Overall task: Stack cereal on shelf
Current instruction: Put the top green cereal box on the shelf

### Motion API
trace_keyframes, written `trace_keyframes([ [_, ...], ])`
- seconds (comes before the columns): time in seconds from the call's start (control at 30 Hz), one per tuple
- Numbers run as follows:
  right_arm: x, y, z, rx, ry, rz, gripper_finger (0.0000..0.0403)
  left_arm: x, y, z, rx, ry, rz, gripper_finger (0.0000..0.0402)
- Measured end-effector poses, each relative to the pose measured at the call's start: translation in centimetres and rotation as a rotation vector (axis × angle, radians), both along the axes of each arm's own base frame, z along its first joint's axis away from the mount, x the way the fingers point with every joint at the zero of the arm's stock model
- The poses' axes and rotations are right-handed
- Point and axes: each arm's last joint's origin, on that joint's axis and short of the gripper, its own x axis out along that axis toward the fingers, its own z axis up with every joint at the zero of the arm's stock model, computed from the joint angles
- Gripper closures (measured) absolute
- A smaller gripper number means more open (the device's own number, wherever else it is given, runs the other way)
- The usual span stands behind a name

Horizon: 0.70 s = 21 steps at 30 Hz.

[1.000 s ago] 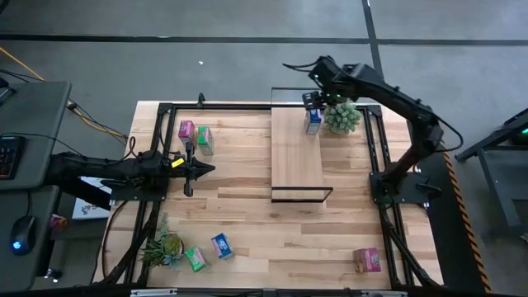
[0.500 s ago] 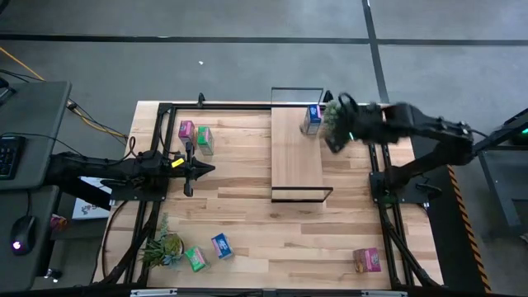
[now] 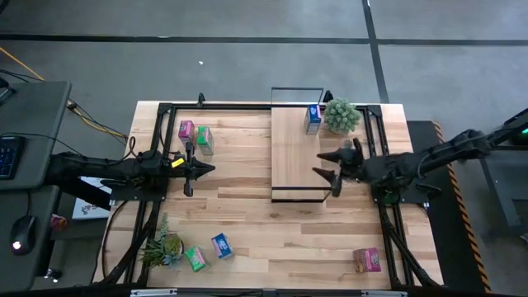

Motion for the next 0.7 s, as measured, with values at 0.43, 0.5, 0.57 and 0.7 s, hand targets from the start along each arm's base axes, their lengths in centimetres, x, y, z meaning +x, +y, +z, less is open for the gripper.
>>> trace_keyframes([
  [0.43,-0.4,-0.3,1.6,-0.173,-0.347,0.272,0.0169,0.0,0.0,0.0,0.000,0.000,0.000,0.0401],
  [0.5,-0.4,-0.3,1.6,-0.174,-0.347,0.272,0.0169,0.0,0.0,0.1,0.000,-0.014,0.012,0.0401],
  [0.57,-0.4,-0.3,1.6,-0.177,-0.346,0.272,0.0169,0.0,0.1,0.6,-0.006,-0.058,0.028,0.0401],
  [0.7,-0.4,-0.3,1.6,-0.185,-0.348,0.271,0.0169,-0.1,0.0,1.8,-0.165,-0.197,-0.015,0.0401],
])
